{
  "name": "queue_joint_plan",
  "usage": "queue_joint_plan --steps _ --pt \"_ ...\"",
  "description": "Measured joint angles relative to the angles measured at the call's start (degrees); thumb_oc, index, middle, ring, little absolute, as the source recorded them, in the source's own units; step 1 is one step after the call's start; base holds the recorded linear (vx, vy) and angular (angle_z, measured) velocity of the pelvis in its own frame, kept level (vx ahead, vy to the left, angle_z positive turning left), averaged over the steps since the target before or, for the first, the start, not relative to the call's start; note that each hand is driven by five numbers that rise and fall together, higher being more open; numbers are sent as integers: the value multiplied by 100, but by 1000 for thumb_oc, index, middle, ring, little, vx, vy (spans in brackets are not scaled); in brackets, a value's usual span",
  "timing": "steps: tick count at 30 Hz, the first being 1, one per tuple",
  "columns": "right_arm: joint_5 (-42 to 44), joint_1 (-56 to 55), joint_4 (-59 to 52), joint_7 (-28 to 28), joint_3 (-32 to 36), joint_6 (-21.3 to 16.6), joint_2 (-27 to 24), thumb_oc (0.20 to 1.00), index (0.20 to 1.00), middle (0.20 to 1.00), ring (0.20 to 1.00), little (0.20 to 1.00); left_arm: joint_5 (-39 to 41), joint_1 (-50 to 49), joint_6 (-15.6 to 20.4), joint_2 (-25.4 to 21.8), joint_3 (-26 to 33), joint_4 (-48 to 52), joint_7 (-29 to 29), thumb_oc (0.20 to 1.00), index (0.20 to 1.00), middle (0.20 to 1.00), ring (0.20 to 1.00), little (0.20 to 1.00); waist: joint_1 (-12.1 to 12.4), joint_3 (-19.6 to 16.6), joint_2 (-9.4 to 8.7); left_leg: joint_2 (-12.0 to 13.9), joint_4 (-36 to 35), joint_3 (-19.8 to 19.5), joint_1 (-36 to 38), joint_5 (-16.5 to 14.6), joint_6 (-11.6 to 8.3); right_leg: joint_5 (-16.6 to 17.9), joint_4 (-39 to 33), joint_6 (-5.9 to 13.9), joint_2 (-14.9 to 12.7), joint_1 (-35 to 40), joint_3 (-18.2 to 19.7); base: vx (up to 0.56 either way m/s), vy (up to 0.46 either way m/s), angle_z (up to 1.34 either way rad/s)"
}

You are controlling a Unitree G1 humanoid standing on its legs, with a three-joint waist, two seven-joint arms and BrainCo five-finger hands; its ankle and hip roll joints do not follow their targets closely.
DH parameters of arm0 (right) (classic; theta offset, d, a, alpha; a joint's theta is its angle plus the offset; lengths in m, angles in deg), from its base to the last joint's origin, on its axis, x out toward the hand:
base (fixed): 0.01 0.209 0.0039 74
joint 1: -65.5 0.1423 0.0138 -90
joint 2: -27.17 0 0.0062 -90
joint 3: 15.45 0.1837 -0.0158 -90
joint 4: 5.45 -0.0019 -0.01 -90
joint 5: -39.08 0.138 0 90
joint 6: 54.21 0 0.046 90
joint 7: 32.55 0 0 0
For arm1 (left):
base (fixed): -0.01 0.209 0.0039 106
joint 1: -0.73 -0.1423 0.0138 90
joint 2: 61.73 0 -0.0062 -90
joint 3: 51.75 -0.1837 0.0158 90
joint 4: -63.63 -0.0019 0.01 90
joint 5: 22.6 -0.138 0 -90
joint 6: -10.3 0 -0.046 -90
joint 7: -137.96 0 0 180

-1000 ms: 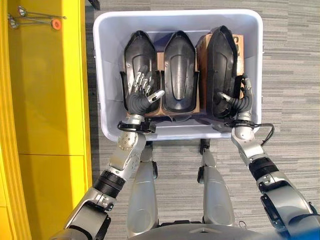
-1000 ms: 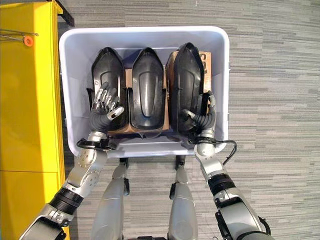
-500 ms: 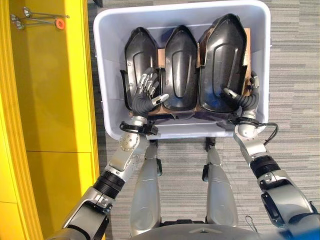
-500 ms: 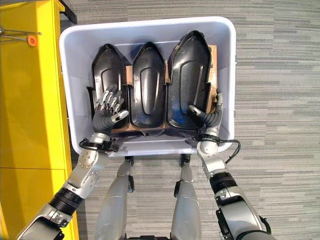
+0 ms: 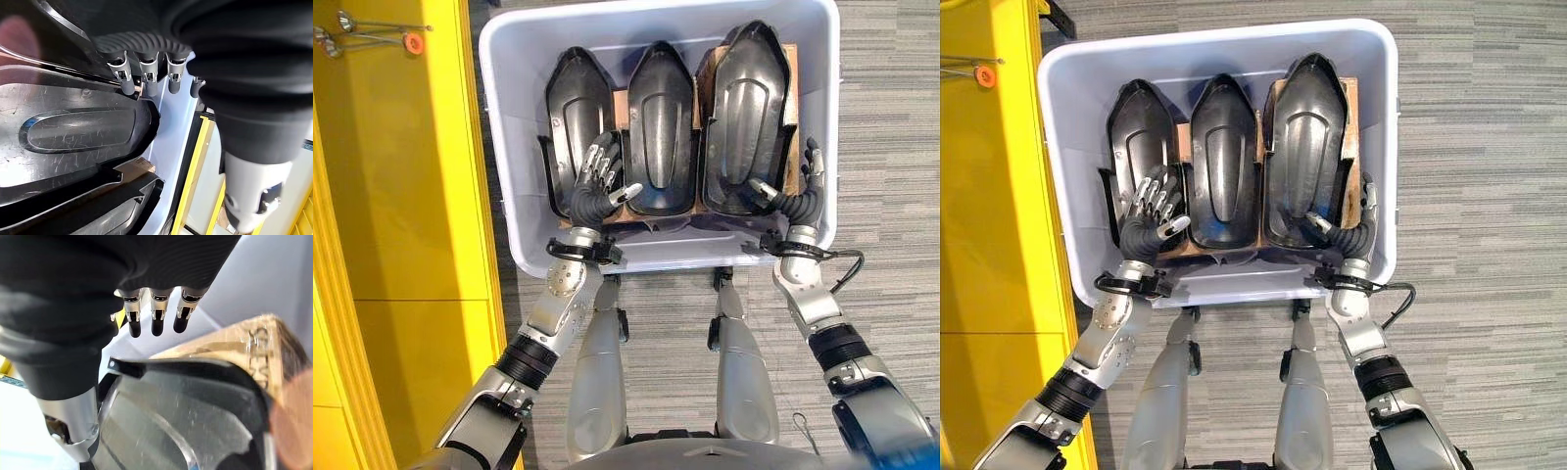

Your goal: Move parts from the plastic box to the shelf.

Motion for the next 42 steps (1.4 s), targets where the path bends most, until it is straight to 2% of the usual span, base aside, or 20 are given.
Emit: queue_joint_plan --steps 14,24,28,35,36,37,40,42 --pt "2 14 37 -38 -6 0 9 1000 1000 1000 1000 1000 0 -3 0 -1 -1 0 -81 1000 1000 1000 1000 1000 1 2 -5 -1 2 -8 0 0 0 5 1 2 0 7 -6 0 0 0" --pt "53 283 844 -101 -125 7 96 1000 1000 1000 1000 1000 4 0 1 -2 -10 0 -79 1000 1000 1000 1000 1000 14 2 -5 -1 5 -10 1 0 0 8 0 2 0 10 -7 0 0 0" --pt "293 893 1688 -284 -122 -106 142 1000 1000 1000 1000 1000 18 29 2 -8 -21 0 -68 1000 1000 1000 1000 1000 19 0 -7 -2 49 -18 5 3 3 32 0 8 0 33 -6 0 0 0" --pt "448 1101 1798 -279 -152 -108 92 1000 1000 1000 1000 1000 226 10 4 -15 -59 0 -37 1000 1000 1000 1000 1000 64 0 -5 -6 130 -29 -96 9 11 61 -1 5 -1 -26 7 0 0 0" --pt "449 1136 1827 -279 -175 -107 79 432 432 432 432 432 230 15 4 -16 -54 0 26 1000 1000 1000 1000 1000 66 -2 -3 -5 130 -30 -95 9 11 61 -2 5 0 -27 7 0 0 0" --pt "444 1186 1887 -280 -211 -106 74 200 200 200 200 200 231 19 4 -15 -57 0 45 1000 1000 1000 1000 1000 68 -2 -2 -5 129 -31 -97 9 11 61 -2 5 0 -27 7 0 0 0" --pt "448 1458 2144 -332 -288 -70 -35 200 200 200 200 200 237 23 4 -15 -58 0 64 1000 1000 1000 1000 1000 97 -5 4 -5 130 -33 -97 10 12 61 -2 5 0 -27 5 0 0 0" --pt "450 1514 2149 -337 -268 26 -217 200 200 200 200 200 239 22 4 -9 -57 0 129 1000 1000 1000 1000 1000 198 -5 5 -5 127 -40 -96 10 12 61 -1 5 1 -23 -3 13 2 2"
